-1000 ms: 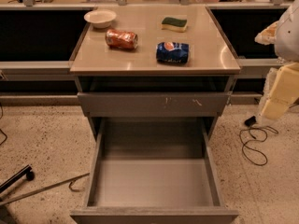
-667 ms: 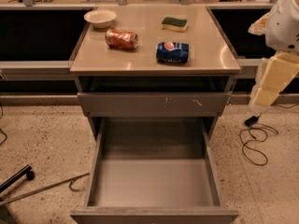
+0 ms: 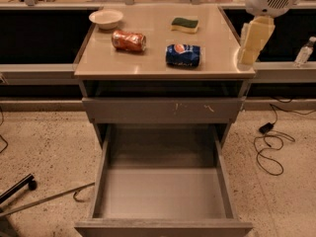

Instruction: Place pepsi can into middle drawer

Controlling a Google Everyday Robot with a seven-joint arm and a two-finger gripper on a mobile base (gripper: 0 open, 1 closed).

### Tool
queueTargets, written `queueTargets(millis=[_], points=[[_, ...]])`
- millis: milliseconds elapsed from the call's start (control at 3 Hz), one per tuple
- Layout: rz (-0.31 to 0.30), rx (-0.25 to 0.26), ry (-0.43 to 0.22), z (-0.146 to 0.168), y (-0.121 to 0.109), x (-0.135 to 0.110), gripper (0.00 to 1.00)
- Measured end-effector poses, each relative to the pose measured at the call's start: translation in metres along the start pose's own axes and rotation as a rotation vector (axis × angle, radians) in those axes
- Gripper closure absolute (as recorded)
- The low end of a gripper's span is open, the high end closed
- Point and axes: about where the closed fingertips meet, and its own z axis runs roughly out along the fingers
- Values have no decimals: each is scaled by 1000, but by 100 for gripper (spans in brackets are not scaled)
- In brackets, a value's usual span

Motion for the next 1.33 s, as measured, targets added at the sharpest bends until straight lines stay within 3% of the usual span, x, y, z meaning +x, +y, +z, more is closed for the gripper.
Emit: queueTargets(millis=[333,1000,1333], points=[[-54,-17,-49,19,-35,-30,0],[-52,24,-70,19,-48,-35,0],[-67,62,-129,44,-68,-53,0]])
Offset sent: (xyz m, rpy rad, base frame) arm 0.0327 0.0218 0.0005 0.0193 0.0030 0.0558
